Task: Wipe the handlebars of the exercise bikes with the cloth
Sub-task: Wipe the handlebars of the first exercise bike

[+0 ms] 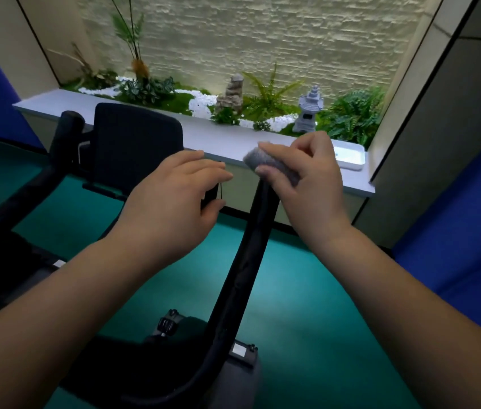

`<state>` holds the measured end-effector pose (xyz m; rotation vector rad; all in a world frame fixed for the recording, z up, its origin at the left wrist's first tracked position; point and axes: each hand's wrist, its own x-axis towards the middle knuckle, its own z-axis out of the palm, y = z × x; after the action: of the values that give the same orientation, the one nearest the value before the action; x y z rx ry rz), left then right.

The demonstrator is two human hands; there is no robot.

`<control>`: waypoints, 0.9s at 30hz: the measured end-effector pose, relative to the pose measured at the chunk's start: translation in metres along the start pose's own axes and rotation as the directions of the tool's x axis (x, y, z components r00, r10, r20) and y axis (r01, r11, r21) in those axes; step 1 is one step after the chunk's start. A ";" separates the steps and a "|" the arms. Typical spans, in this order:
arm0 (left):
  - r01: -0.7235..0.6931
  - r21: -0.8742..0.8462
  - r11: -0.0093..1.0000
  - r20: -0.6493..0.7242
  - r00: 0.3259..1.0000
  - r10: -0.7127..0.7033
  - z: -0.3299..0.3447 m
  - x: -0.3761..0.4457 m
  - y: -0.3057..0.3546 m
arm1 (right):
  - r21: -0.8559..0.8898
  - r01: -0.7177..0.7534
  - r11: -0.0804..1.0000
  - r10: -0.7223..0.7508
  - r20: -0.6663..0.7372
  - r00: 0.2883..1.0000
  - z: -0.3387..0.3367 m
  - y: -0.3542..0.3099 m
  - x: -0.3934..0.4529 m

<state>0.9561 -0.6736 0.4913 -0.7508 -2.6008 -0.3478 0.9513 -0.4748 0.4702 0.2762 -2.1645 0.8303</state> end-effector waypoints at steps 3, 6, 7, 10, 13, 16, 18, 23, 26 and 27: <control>0.009 -0.014 1.000 -0.013 1.000 -0.009 0.003 -0.001 0.001 | 0.034 -0.053 0.998 0.052 0.027 0.998 -0.002 -0.001 -0.007; 0.007 -0.013 1.000 -0.022 1.000 -0.007 0.004 -0.001 0.001 | 0.091 -0.016 0.996 0.004 0.134 0.991 0.000 -0.012 -0.053; 0.003 -0.014 1.000 -0.020 1.000 -0.003 0.003 -0.001 0.000 | 0.113 -0.012 0.993 -0.007 0.169 0.986 0.001 -0.016 -0.068; -0.006 -0.014 1.000 -0.002 1.000 0.006 0.001 -0.001 -0.002 | 0.103 0.007 0.995 -0.034 0.258 0.965 -0.002 -0.018 -0.073; -0.037 -0.029 0.999 0.017 0.999 0.038 0.000 -0.003 -0.004 | -0.031 0.078 0.996 -0.069 0.219 0.973 -0.007 -0.013 -0.036; -0.047 -0.075 0.996 0.047 0.998 0.051 -0.001 -0.004 -0.008 | -0.090 0.004 0.996 0.008 0.134 0.991 -0.007 -0.013 -0.018; -0.069 -0.107 0.992 0.071 0.995 0.077 -0.002 -0.006 -0.011 | -0.074 -0.014 0.997 0.027 0.172 0.985 -0.005 -0.017 -0.036; -0.132 -0.092 0.987 0.097 0.985 0.141 -0.006 -0.009 -0.020 | 0.068 -0.139 0.988 0.117 0.255 0.960 -0.007 -0.038 -0.099; -0.197 0.021 0.980 0.106 0.975 0.194 -0.010 -0.009 -0.028 | -0.004 -0.116 0.993 0.113 0.260 0.959 -0.008 -0.035 -0.082; -0.209 0.055 0.976 0.116 0.973 0.202 -0.012 -0.009 -0.031 | -0.032 -0.123 0.992 0.127 0.252 0.959 -0.008 -0.033 -0.073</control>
<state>0.9493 -0.7077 0.4938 -1.0313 -2.5898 -0.1613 1.0193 -0.5003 0.4354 0.2502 -2.4483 0.8883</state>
